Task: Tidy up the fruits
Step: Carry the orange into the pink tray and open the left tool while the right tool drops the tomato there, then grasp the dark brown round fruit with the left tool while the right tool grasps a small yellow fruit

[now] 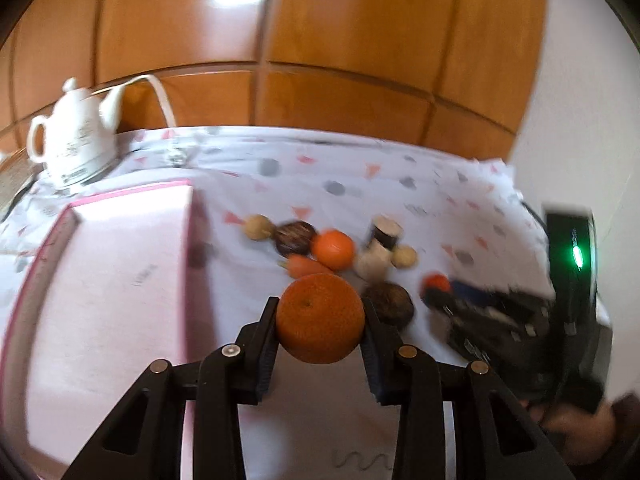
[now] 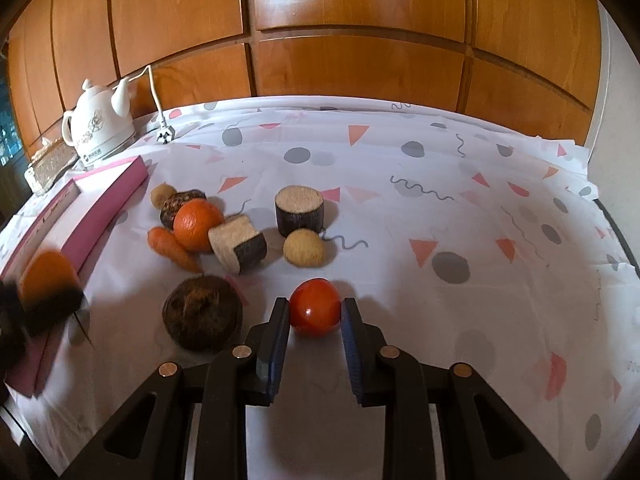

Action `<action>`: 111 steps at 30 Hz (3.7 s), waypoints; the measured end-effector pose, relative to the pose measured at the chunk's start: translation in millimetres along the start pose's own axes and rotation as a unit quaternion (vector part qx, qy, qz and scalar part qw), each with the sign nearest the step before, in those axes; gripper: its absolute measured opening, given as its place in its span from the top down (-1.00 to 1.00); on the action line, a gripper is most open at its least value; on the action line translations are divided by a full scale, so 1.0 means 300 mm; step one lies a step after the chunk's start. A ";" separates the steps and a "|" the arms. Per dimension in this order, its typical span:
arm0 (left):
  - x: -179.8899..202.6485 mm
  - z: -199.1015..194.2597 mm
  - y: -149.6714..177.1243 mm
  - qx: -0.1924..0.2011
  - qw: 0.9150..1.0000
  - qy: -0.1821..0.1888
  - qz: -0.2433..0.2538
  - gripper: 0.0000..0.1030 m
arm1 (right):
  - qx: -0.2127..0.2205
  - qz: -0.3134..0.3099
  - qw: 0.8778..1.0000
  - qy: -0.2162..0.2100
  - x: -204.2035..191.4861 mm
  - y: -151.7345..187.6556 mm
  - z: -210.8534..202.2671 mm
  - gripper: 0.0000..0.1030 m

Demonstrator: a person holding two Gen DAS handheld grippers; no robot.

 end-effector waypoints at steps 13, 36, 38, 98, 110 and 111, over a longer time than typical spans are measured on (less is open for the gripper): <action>-0.474 -0.045 -0.022 -0.017 0.981 -0.155 -0.114 0.25 | 0.021 -0.016 0.997 -0.068 -0.122 -0.041 -0.146 0.50; -0.667 -0.248 0.038 0.031 0.957 -0.227 -0.179 -0.48 | -0.030 -0.120 0.963 -0.239 -0.787 -0.142 -0.074 0.47; -0.681 -0.258 0.047 0.030 0.955 -0.232 -0.185 -0.48 | -0.035 -0.120 0.963 -0.239 -0.817 -0.141 -0.065 0.47; 0.200 0.296 0.032 -0.088 0.994 0.043 0.039 -0.16 | -0.014 0.134 0.991 -0.002 0.183 -0.030 -0.021 0.27; 0.103 0.202 0.077 -0.058 0.998 0.017 0.031 0.07 | -0.021 0.101 0.993 -0.054 0.076 -0.093 0.049 0.27; 0.089 0.195 0.084 -0.052 0.998 0.011 0.030 0.07 | -0.023 0.099 0.993 -0.057 0.065 -0.101 0.059 0.27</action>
Point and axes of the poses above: each gripper's, at about its wrist camera, not at the fingertips, and z roughly the way its jaws point, x to its right, y to its underside, the point moved 7 cm from there along z, roughly the way its jaws point
